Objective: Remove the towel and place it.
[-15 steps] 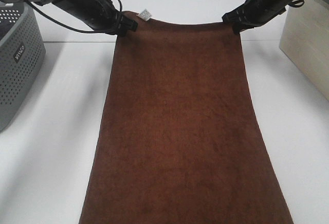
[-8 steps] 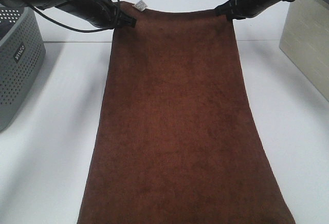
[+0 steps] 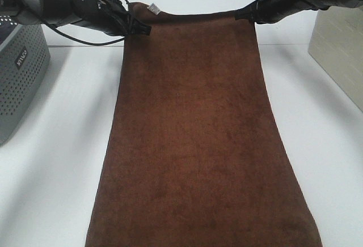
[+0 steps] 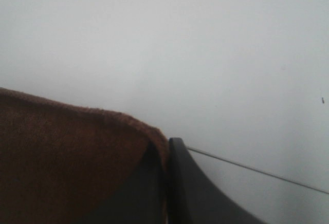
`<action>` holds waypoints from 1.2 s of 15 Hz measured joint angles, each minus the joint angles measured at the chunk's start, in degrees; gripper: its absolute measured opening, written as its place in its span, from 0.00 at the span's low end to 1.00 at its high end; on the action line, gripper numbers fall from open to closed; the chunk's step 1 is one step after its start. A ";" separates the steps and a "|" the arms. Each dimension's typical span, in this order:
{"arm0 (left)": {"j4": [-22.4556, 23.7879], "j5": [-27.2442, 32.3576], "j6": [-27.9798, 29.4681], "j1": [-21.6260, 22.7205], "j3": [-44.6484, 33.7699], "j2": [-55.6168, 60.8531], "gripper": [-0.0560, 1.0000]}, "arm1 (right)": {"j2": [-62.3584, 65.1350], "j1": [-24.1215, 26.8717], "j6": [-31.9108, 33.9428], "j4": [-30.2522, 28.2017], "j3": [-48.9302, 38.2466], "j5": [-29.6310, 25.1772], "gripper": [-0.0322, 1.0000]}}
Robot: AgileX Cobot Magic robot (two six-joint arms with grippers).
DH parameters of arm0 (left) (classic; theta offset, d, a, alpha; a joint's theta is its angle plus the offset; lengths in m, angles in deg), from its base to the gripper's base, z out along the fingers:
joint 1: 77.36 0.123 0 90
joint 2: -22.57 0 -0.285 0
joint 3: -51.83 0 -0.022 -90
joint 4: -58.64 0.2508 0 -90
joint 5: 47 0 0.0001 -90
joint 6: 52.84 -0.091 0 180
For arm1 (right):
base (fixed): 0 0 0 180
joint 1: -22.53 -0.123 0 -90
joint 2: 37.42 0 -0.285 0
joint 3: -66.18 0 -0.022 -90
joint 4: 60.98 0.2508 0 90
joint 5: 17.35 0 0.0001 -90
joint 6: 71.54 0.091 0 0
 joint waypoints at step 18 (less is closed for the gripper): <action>0.00 -4.93 0.06 0.00 6.93 -11.92 0.07 | -9.22 0.00 0.00 4.64 4.41 3.44 0.38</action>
